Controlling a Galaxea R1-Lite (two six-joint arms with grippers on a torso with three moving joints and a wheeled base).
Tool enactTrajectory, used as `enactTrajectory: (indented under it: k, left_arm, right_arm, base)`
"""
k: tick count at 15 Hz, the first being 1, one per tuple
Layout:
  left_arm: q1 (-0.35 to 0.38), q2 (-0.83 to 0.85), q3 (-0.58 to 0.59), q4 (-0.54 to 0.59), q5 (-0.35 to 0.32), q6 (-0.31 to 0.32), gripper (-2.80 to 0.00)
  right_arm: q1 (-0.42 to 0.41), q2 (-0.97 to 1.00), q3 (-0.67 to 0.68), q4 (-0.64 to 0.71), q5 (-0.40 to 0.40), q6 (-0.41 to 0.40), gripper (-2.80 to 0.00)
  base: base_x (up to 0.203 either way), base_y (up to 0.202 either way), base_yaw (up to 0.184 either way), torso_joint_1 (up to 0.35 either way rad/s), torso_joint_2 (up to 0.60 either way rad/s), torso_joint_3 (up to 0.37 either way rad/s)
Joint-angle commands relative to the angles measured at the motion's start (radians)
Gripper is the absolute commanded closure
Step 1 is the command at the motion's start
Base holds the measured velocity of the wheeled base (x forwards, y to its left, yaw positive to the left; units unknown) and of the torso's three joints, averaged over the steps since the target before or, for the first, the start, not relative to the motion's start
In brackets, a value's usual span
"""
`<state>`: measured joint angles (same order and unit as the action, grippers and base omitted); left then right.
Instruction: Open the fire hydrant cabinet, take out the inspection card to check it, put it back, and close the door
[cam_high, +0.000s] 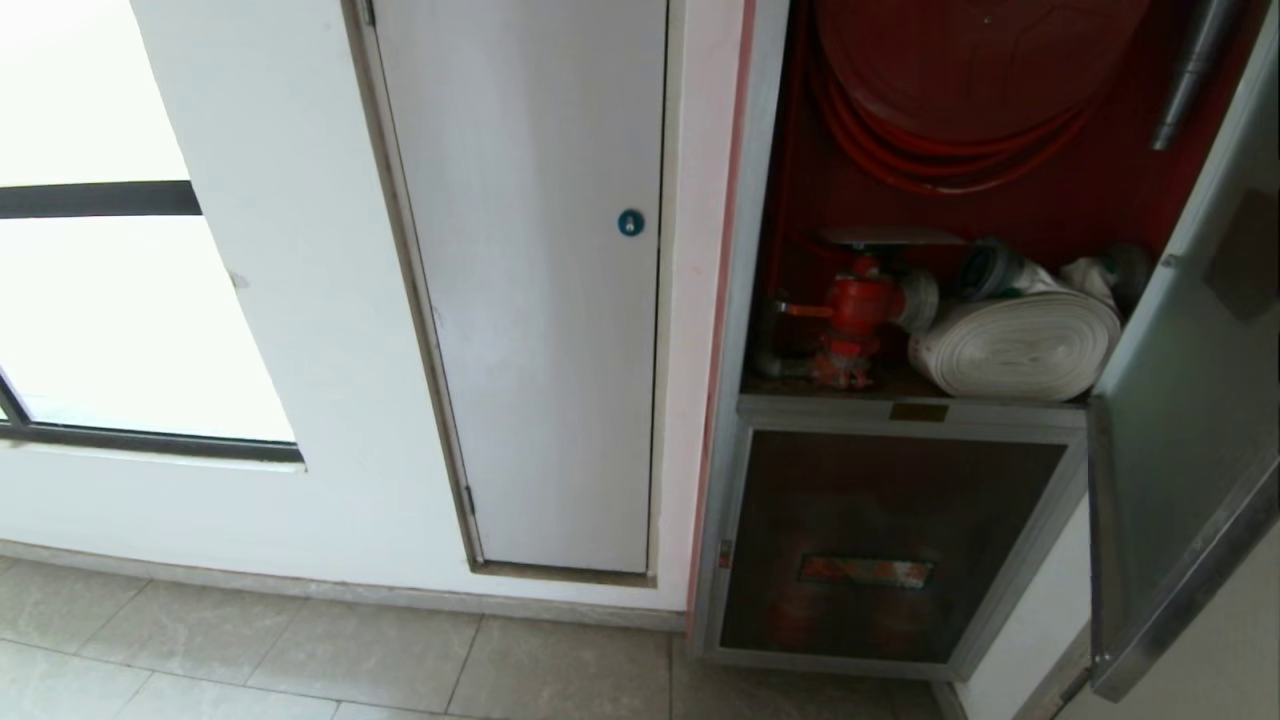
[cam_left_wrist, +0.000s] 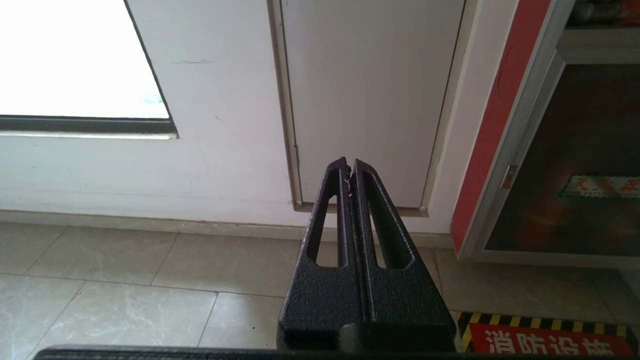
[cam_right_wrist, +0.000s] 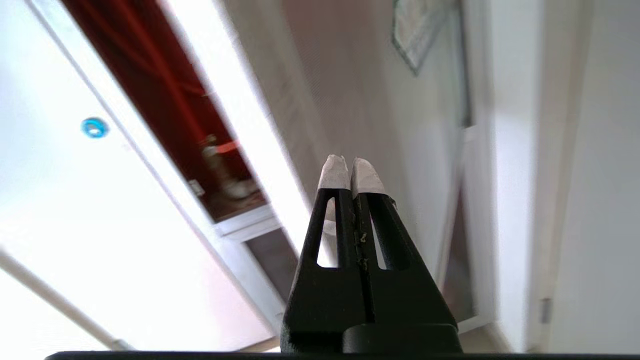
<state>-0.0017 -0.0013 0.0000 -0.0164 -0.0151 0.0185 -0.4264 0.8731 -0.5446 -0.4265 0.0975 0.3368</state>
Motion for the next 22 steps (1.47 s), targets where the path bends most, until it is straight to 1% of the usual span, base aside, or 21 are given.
enactTrajectory:
  k: [1,4,6,7,8,10,15,17,19,22]
  left_arm:
    - [0.000,0.000,0.006,0.000,0.000,0.000,0.00]
    - [0.000,0.001,0.006,0.000,0.000,0.000,0.00]
    - [0.000,0.001,0.006,0.000,0.000,0.000,0.00]
    - [0.000,0.001,0.006,0.000,0.000,0.000,0.00]
    - [0.000,0.001,0.007,0.000,0.000,0.000,0.00]
    - [0.000,0.001,0.006,0.000,0.000,0.000,0.00]
    - [0.000,0.001,0.007,0.000,0.000,0.000,0.00]
    - [0.000,0.000,0.006,0.000,0.000,0.000,0.00]
    - [0.000,0.001,0.006,0.000,0.000,0.000,0.00]
    - [0.000,0.001,0.006,0.000,0.000,0.000,0.00]
  right_arm:
    - [0.015,0.082,-0.038,-0.005,0.017,0.013,0.00]
    - [0.017,0.131,-0.086,-0.006,0.199,0.032,0.00]
    - [0.019,0.176,-0.110,-0.006,0.304,0.034,0.00]
    - [0.024,0.208,-0.128,-0.006,0.350,0.034,0.00]
    - [0.037,0.238,-0.148,-0.006,0.373,0.034,0.00]
    - [0.100,0.310,-0.195,-0.006,0.385,0.033,0.00]
    - [0.227,0.525,-0.338,-0.006,0.384,0.035,0.00]
    - [0.251,0.624,-0.403,-0.018,0.388,0.037,0.00]
    - [0.272,0.714,-0.464,-0.060,0.388,0.037,0.00]
    - [0.313,0.846,-0.613,-0.100,0.374,0.034,0.00]
  base:
    - [0.000,0.000,0.000,0.000,0.00,0.000]
    - [0.000,0.000,0.000,0.000,0.00,0.000]
    - [0.000,0.000,0.000,0.000,0.00,0.000]
    - [0.000,0.000,0.000,0.000,0.00,0.000]
    - [0.000,0.000,0.000,0.000,0.00,0.000]
    - [0.000,0.000,0.000,0.000,0.00,0.000]
    - [0.000,0.000,0.000,0.000,0.00,0.000]
    - [0.000,0.000,0.000,0.000,0.00,0.000]
    - [0.000,0.000,0.000,0.000,0.00,0.000]
    - [0.000,0.000,0.000,0.000,0.00,0.000]
